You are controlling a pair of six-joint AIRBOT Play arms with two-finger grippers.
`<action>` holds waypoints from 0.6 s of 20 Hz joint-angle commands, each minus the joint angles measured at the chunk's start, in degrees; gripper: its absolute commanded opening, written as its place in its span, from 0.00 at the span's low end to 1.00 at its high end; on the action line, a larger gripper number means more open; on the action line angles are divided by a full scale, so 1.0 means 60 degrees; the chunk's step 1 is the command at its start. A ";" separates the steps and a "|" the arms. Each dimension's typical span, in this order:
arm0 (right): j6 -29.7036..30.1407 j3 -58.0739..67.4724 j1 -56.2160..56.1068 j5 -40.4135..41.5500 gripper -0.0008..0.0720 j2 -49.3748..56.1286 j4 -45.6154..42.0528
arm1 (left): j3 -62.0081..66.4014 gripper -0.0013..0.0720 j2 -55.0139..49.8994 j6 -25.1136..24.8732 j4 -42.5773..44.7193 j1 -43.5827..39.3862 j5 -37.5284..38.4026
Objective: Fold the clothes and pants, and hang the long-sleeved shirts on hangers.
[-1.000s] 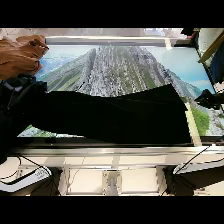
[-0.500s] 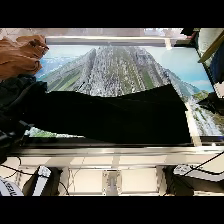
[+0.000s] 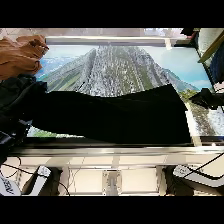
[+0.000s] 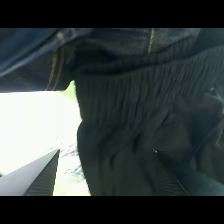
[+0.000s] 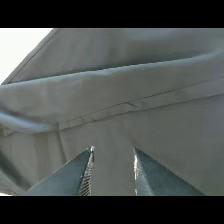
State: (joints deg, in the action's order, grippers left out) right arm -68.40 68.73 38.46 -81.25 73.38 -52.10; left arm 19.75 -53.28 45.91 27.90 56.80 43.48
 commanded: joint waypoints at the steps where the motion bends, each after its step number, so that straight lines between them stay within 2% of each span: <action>1: -0.0011 -0.0004 -0.0164 -0.0080 0.41 -0.0029 0.0033 | -0.0025 0.85 -0.0933 -0.2073 -0.2229 0.0007 -0.0142; 3: -0.0011 -0.0004 -0.0164 -0.0066 0.41 -0.0029 0.0036 | 0.0036 0.83 -0.1486 -0.2568 -0.2747 0.0000 -0.0142; 8: -0.0011 -0.0004 -0.0164 -0.0098 0.41 -0.0029 0.0036 | 0.0743 0.83 -0.2346 -0.2612 -0.2776 -0.0135 -0.0138; 12: -0.0015 -0.0004 -0.0164 -0.0109 0.41 -0.0029 0.0033 | 0.1523 0.83 -0.2750 -0.2648 -0.3027 -0.1111 -0.0146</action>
State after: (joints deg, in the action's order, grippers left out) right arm -68.42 68.73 37.54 -81.87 73.23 -51.92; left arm 26.00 -67.85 30.79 11.44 53.41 42.59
